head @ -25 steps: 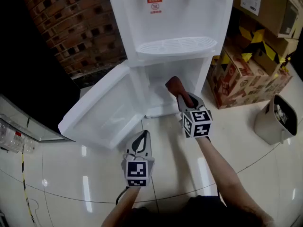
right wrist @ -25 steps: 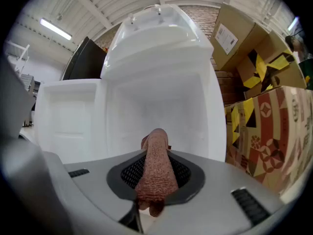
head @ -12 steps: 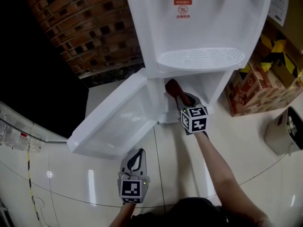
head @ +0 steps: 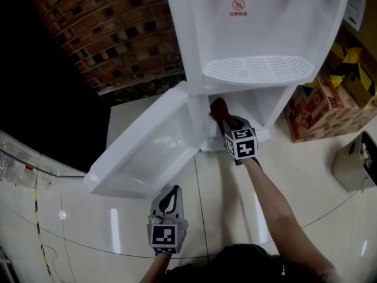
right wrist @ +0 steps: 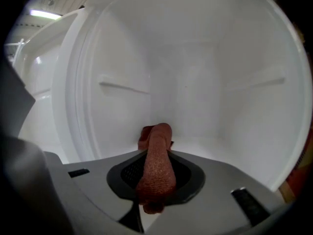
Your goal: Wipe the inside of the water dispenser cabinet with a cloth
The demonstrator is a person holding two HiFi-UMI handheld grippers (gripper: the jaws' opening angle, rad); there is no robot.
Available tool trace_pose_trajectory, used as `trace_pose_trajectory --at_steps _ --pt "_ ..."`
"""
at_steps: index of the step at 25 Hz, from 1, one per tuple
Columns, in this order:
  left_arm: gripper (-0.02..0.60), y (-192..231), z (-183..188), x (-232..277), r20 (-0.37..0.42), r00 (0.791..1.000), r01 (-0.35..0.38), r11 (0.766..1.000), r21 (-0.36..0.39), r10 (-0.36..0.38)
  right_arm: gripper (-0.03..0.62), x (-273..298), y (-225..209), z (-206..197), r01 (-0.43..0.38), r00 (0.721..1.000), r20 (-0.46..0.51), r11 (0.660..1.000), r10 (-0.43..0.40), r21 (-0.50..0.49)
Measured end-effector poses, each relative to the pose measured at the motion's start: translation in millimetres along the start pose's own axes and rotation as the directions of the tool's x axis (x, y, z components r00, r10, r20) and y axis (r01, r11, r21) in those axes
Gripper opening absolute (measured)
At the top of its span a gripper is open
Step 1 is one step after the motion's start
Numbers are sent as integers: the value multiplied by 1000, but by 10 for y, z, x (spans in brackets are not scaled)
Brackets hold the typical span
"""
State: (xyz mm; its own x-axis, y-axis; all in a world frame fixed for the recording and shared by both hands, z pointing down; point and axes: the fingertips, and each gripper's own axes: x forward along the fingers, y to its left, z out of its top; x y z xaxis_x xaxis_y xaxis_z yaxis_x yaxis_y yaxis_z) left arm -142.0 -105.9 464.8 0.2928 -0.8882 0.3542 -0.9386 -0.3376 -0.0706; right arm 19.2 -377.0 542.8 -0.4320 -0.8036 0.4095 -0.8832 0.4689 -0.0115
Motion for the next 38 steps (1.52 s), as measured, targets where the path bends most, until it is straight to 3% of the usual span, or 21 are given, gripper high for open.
trace_pose_trajectory --at_steps 7,15,18,21,25,28,32,38 --pt "-14 -76 6 21 2 1000 15 1000 -7 -15 77 -327 -860 -174 192 981 -49 981 -190 39" --pt "-14 -107 59 -11 12 1000 15 1000 4 -15 71 -484 -986 -221 258 965 -54 966 -256 33" --pt "-14 -86 58 -19 17 1000 11 1000 3 -11 71 -586 -821 123 214 976 39 977 -214 -3" --pt "-14 -103 62 2 19 1000 15 1000 -7 -14 71 -734 -456 780 129 974 195 990 -117 -50" --pt "-14 -160 54 14 13 1000 28 1000 -5 -28 71 -990 77 1563 18 927 376 998 7 -62" --pt "-14 -126 74 -6 19 1000 21 1000 -8 -21 71 -1126 401 1905 -43 889 451 996 74 -79" --pt "-14 -45 82 -43 25 1000 2 1000 -16 -1 71 -1082 633 1926 -72 888 446 991 113 -109" --pt "-14 -77 82 -40 26 1000 11 1000 -18 -10 71 -758 640 1418 -85 942 316 991 115 -108"
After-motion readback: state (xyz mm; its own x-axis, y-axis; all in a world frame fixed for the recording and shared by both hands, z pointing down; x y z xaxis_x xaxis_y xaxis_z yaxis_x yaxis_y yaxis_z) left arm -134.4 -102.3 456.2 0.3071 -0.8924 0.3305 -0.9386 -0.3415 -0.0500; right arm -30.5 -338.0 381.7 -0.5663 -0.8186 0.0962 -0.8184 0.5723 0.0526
